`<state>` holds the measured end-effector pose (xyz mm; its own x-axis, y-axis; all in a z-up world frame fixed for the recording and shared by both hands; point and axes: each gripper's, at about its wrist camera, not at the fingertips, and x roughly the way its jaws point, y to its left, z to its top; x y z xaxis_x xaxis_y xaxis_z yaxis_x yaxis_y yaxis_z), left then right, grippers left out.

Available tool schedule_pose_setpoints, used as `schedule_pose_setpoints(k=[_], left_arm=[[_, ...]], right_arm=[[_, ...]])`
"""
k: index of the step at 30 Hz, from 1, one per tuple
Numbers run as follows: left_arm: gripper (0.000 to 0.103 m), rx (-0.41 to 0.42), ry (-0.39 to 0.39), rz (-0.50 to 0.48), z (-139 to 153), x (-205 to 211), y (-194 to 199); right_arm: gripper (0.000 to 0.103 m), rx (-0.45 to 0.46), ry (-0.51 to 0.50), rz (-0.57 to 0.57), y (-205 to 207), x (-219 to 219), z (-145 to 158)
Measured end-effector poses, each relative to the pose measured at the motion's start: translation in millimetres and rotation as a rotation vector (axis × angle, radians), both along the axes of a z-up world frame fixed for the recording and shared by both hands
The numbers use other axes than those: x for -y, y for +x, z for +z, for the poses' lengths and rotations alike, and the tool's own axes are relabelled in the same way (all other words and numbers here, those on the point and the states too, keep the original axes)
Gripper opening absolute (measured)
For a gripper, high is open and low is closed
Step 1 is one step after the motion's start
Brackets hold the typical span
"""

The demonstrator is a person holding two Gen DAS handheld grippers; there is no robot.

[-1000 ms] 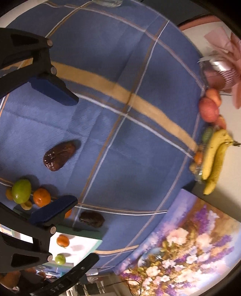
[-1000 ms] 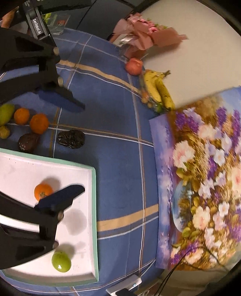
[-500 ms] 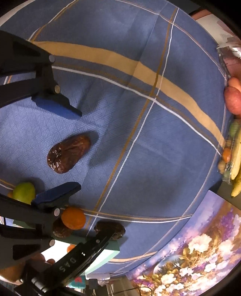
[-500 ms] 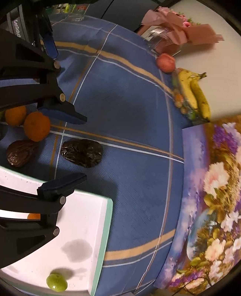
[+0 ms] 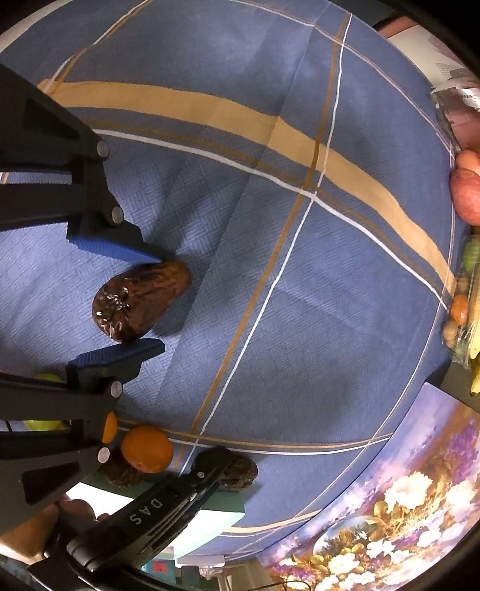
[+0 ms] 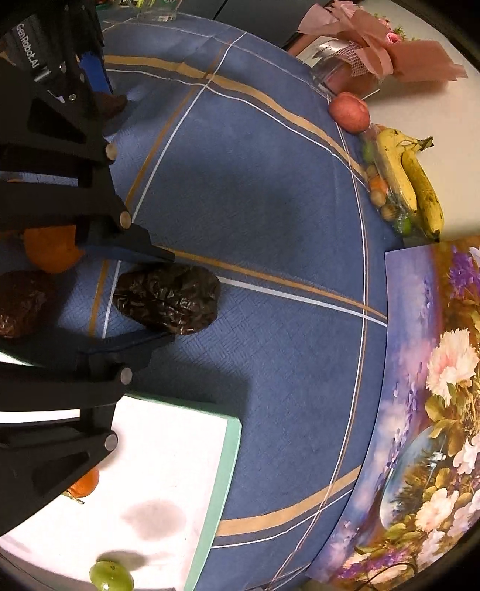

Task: Organize fruits
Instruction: 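Close the left gripper on a brown date while the right gripper grasps another date, then carry both dates over the tray, lowering them beside the orange and pear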

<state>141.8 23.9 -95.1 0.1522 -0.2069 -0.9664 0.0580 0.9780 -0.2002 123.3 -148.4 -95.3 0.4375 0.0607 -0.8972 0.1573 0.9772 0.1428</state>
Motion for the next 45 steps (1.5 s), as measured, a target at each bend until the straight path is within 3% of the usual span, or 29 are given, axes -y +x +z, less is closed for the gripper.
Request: schedule_pose_setpoints(k=[12, 16, 27, 38, 45], left_arm=[[0.041, 0.039, -0.014, 0.029, 14.0, -8.1, -3.2], [0.041, 0.084, -0.028, 0.037, 30.8, -10.8, -2.9], [0.041, 0.213, -0.07, 0.018, 86.2, -15.3, -12.0], [0.041, 0.302, -0.073, -0.059, 116.3, 12.9, -25.5], [0.041, 0.296, -0.083, -0.153, 114.9, 47.6, -37.1]], right_arm=[[0.036, 0.013, 0.011, 0.003, -2.5, 2.1, 4.6], [0.036, 0.05, 0.048, -0.012, -7.1, 10.4, 21.3], [0.036, 0.101, 0.003, -0.035, -32.4, 19.2, 72.9], [0.036, 0.089, 0.035, -0.141, -70.5, 52.8, 98.8], [0.036, 0.093, 0.033, -0.212, -96.5, 75.3, 103.7]])
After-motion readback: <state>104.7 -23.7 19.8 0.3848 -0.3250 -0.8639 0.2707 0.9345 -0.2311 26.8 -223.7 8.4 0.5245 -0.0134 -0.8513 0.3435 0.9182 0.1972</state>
